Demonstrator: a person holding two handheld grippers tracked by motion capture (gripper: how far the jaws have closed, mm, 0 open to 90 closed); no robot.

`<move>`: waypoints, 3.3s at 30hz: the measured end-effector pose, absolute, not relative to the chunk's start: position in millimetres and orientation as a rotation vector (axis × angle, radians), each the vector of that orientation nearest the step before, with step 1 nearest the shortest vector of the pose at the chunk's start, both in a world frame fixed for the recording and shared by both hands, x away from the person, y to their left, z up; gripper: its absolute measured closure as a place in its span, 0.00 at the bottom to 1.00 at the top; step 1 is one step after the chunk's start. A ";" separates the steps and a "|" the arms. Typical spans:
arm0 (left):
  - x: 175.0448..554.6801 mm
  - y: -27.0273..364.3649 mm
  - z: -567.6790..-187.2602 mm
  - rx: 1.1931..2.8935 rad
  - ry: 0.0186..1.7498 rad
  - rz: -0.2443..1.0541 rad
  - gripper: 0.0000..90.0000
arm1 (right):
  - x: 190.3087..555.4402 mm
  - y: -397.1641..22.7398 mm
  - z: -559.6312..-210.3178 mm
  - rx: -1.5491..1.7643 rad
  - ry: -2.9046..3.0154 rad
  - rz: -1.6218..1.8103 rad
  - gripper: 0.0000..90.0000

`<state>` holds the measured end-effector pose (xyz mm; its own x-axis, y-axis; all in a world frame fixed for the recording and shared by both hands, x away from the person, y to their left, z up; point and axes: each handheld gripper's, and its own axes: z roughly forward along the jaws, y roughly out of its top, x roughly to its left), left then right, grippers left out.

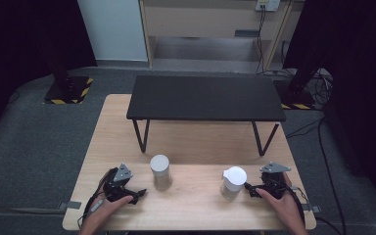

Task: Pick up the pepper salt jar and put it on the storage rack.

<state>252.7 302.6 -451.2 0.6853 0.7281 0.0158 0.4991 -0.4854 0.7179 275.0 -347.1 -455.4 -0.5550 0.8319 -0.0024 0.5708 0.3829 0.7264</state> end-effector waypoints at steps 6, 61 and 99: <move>252.7 302.5 -451.1 2.188 0.937 0.417 0.02 | 275.0 -347.1 -455.4 1.218 2.280 0.980 0.01; 246.7 304.3 -454.2 2.118 0.789 0.397 0.03 | 274.8 -346.9 -455.4 1.220 2.278 0.980 0.01; 245.8 304.0 -451.4 2.023 0.755 0.399 0.02 | 274.8 -346.9 -455.4 1.220 2.278 0.980 0.01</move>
